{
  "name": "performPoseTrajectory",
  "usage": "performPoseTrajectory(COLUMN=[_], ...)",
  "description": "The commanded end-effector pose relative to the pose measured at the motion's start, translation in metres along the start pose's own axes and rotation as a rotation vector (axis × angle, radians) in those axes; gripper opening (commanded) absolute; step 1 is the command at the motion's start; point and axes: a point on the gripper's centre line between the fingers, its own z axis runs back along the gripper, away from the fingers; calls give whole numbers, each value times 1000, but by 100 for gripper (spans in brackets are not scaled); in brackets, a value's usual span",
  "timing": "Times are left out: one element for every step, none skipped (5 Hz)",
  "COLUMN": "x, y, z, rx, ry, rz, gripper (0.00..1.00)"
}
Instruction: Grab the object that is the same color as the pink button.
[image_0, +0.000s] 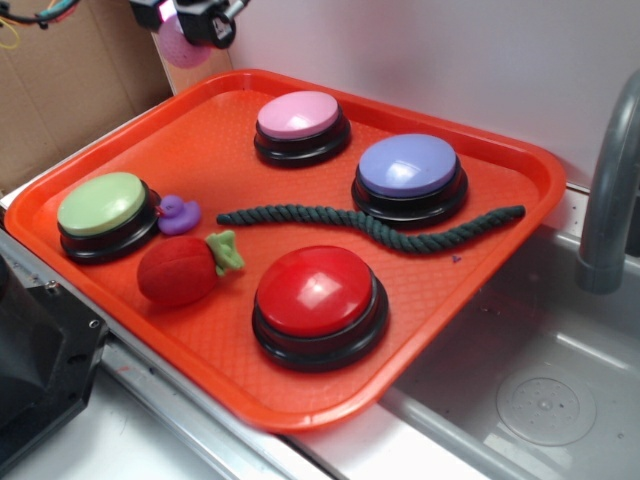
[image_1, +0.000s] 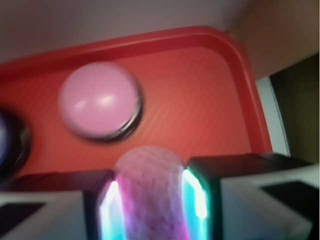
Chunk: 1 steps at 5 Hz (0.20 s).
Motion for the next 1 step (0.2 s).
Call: performPoseTrajectory(x=[-17], y=[-6], z=[64], rx=[-100], ry=[-76], rz=[-200], gripper=[0])
